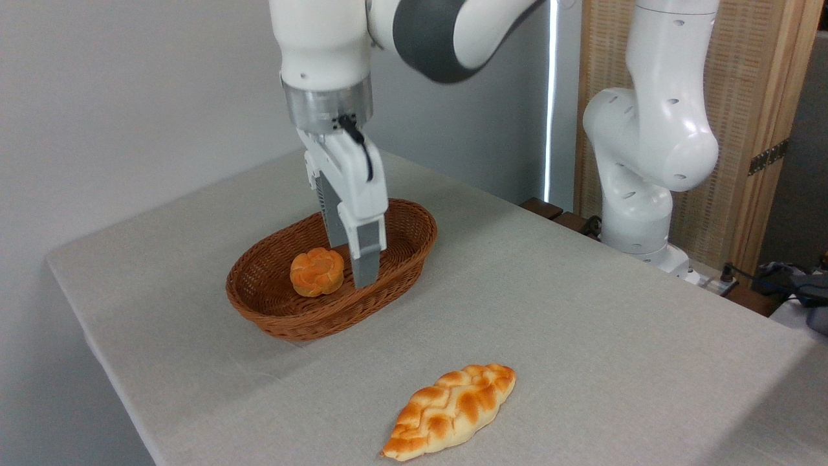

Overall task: Put bread into the basket
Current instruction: 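Lower the bun into the basket and open the gripper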

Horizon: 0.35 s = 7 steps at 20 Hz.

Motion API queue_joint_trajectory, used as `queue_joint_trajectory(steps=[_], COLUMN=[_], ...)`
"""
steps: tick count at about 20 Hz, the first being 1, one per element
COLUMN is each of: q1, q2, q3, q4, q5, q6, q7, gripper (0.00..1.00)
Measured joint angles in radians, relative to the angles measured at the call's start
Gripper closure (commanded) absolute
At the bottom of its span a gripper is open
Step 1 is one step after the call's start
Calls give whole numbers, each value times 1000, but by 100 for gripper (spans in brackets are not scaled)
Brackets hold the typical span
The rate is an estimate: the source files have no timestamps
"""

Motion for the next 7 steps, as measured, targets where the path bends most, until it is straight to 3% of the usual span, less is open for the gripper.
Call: queue_joint_trajectory(steps=[3,7], q1=[12,26], q2=[-5,-5], q3=[15,22], q4=[54,67], q5=[81,91], q6=[-70,-96], q7=[-134,-164], gripper=[0,0])
